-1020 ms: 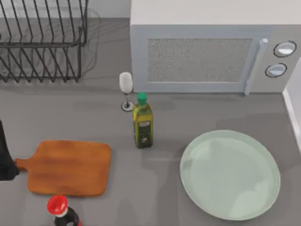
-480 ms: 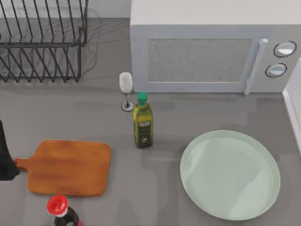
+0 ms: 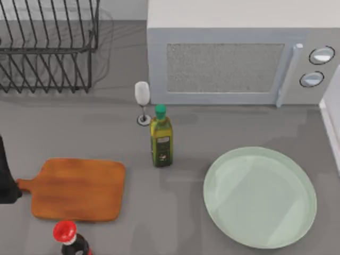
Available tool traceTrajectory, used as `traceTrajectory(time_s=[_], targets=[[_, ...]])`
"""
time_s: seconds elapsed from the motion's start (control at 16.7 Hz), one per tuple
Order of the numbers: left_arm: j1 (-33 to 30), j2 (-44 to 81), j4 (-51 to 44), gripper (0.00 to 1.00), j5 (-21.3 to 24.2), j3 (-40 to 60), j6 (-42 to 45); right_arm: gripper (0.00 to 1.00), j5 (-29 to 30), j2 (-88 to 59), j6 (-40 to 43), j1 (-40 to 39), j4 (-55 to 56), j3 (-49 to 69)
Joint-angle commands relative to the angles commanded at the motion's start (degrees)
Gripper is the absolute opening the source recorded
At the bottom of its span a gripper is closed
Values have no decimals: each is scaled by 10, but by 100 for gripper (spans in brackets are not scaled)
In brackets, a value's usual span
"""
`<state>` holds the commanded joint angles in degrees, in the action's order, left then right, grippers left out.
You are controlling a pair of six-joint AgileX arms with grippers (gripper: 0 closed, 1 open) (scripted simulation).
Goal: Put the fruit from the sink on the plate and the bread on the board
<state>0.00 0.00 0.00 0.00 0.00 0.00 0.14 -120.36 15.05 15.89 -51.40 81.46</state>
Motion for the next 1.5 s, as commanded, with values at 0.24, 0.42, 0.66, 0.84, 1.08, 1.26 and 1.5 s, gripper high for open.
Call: traceTrajectory(time_s=[0.24,0.42,0.66,0.84,1.08,1.26,1.5], targets=[[0,0,0,100,0,0,0,100,1,-73,-1,1,126,-42],[0,0,0,100,0,0,0,100,1,-121,-2,2,200,-70],[0,0,0,100,0,0,0,100,1,-138,-2,2,220,-79],[0,0,0,100,0,0,0,92,1,-138,-2,2,220,-79],[0,0,0,100,0,0,0,62,1,-138,-2,2,220,-79],[0,0,0,100,0,0,0,40,1,-138,-2,2,220,-79],[0,0,0,100,0,0,0,10,1,-138,-2,2,220,-79]])
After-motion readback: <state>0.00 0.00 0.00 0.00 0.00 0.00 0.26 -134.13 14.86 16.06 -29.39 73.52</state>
